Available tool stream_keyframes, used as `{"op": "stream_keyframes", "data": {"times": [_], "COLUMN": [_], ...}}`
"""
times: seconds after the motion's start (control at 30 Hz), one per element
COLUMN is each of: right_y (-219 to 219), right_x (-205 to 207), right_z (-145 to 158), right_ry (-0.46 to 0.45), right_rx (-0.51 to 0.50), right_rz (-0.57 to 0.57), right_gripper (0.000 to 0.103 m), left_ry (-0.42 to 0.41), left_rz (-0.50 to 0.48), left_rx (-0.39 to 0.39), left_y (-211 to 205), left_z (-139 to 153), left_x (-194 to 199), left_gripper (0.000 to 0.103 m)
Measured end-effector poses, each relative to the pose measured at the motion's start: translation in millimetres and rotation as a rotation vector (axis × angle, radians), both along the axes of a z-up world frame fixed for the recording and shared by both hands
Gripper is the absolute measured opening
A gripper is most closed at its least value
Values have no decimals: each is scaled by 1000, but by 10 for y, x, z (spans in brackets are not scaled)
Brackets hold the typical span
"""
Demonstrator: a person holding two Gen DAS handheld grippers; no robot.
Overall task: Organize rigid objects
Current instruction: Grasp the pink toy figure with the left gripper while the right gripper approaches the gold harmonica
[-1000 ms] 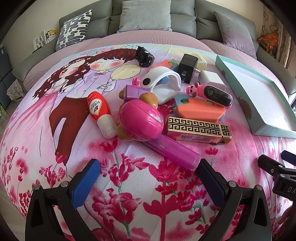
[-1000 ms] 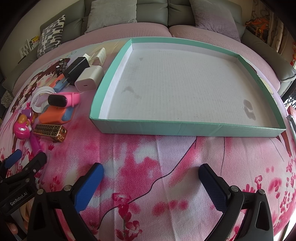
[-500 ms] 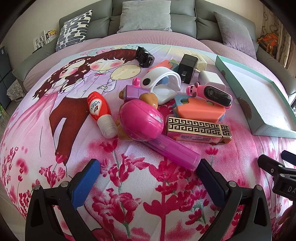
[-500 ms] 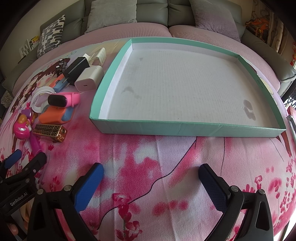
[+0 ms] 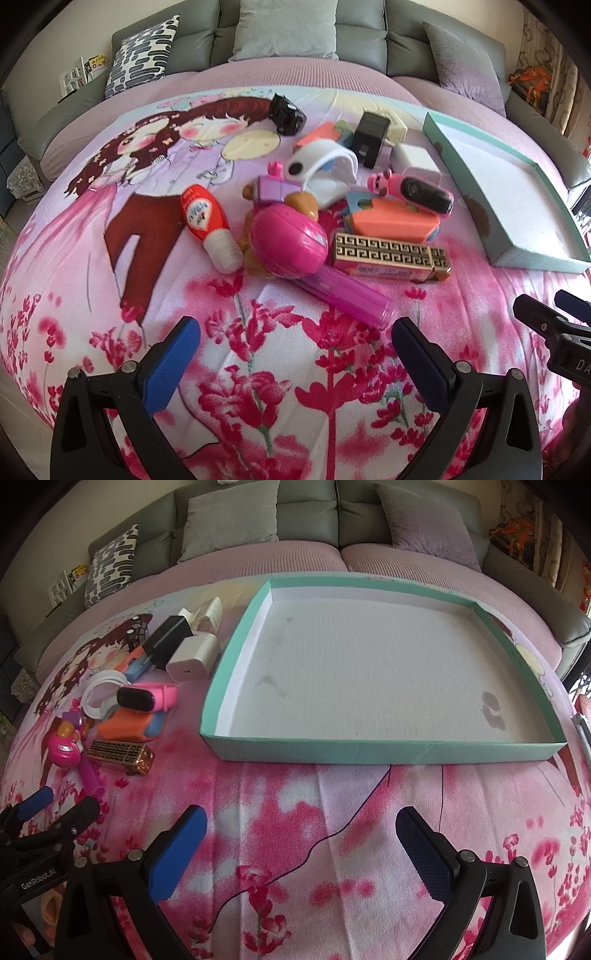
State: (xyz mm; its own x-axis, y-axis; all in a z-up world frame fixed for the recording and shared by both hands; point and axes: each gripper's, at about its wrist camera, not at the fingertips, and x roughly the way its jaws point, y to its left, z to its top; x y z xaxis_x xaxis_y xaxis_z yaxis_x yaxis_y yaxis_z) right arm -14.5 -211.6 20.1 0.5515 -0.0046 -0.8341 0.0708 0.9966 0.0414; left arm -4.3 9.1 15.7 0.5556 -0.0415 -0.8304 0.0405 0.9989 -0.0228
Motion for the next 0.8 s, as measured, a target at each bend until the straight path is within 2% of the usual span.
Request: {"op": "stream_keyframes", "data": {"times": [0.13, 0.33, 0.63, 0.73, 0.8], "right_y": [104, 393, 722, 804, 828], "right_x": [-11, 61, 177, 228, 252], "right_z": [166, 347, 345, 312, 291], "right_ry": [-31, -65, -67, -57, -51], "right_rx": [21, 45, 63, 65, 73], "right_rz": [63, 137, 212, 228, 228], "right_gripper": [103, 103, 103, 98, 96], "left_ry": [-50, -68, -75, -57, -43], "left_rz": [-2, 26, 73, 68, 78], "left_rx": [1, -20, -77, -110, -104], "left_y": [76, 246, 461, 468, 457], "left_z": [174, 299, 346, 340, 318], "left_x": [4, 55, 136, 170, 202], "left_gripper": [103, 103, 103, 102, 100]}}
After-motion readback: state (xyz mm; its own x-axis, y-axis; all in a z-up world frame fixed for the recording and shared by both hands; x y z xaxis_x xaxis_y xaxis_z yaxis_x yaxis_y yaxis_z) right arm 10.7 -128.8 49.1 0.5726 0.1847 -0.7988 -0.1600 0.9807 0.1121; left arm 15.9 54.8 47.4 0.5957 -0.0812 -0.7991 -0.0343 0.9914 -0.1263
